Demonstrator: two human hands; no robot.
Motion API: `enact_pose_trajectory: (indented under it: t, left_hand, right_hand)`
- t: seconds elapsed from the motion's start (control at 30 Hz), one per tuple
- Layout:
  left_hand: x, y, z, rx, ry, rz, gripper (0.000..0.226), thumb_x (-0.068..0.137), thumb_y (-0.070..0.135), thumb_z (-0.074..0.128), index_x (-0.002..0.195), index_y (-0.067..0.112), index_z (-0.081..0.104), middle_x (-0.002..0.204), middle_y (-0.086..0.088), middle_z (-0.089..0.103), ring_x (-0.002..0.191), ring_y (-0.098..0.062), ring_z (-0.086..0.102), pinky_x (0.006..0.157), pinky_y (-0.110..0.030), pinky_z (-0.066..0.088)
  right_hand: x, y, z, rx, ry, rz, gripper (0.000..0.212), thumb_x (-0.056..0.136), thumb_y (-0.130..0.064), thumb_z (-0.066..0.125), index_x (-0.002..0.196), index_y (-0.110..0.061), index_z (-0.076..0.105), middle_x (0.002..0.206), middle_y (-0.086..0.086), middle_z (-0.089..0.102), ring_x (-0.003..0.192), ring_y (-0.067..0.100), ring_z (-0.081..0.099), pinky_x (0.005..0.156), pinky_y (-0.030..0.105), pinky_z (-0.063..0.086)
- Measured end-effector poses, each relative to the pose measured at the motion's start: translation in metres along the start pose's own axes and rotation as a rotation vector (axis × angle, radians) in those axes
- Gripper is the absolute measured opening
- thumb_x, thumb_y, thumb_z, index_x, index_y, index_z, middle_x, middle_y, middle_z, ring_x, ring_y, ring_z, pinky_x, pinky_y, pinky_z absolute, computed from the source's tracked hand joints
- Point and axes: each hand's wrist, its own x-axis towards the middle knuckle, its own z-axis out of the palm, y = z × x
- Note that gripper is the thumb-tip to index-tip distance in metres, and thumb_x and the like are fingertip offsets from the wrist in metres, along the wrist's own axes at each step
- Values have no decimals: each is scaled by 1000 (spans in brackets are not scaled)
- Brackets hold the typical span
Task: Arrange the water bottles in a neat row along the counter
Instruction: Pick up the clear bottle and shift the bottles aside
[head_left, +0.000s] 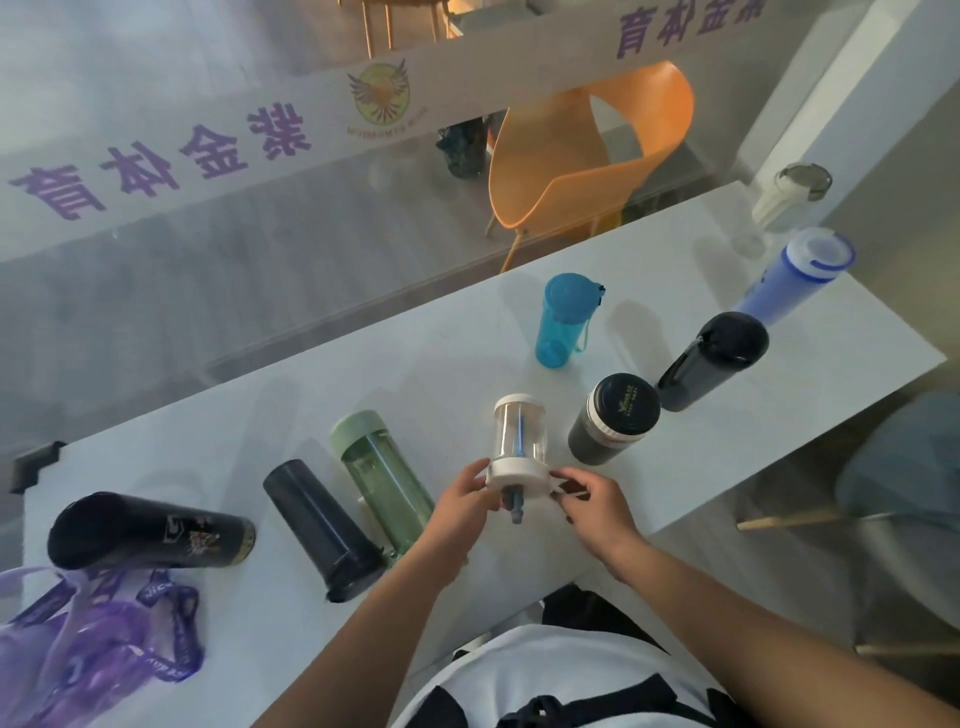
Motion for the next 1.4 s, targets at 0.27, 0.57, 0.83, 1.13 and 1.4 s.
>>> enact_pose_trajectory:
  t: [0.27,0.57,0.83,1.13,1.4]
  left_hand:
    - [-16,49,-30,-92,79,138,39,92,19,47,128,30,57,113,-1,60,112,-19,52,105,-44,37]
    - [-11,87,-26,-130,85,178,47,67,31,46,111,38,59,113,6,59,118,-16,50,103,-47,40]
    - [-13,98,-21,-99,27,225,39,68,30,44,103,46,53,123,6,54,117,-14,47,101,-38,36]
    - [-26,60,-62,-125,275,344,43,99,20,50,141,28,45,144,-3,47,128,-21,47,106,-36,35]
    - [-64,-53,-82,70,830,253,55,94,22,59,145,24,39,148,1,41,136,-17,39,113,-36,33]
  right_hand:
    - [13,-58,14,290,-3,-7,31,91,-6,63,122,-7,66,108,8,70,92,14,62,95,35,51]
    - [34,-96,21,548,-28,129,30,94,-2,57,124,-5,61,97,13,67,88,25,66,83,43,59]
    - [25,-104,22,447,-50,83,42,96,-14,55,137,-22,51,123,3,56,103,24,59,67,30,56]
    - [-33,-102,1,-277,-81,-510,68,85,-33,68,145,-25,35,141,0,40,124,16,40,104,29,35]
    - [-23,-72,52,-604,-474,-539,85,80,-48,68,151,-23,28,151,1,34,139,20,33,114,36,30]
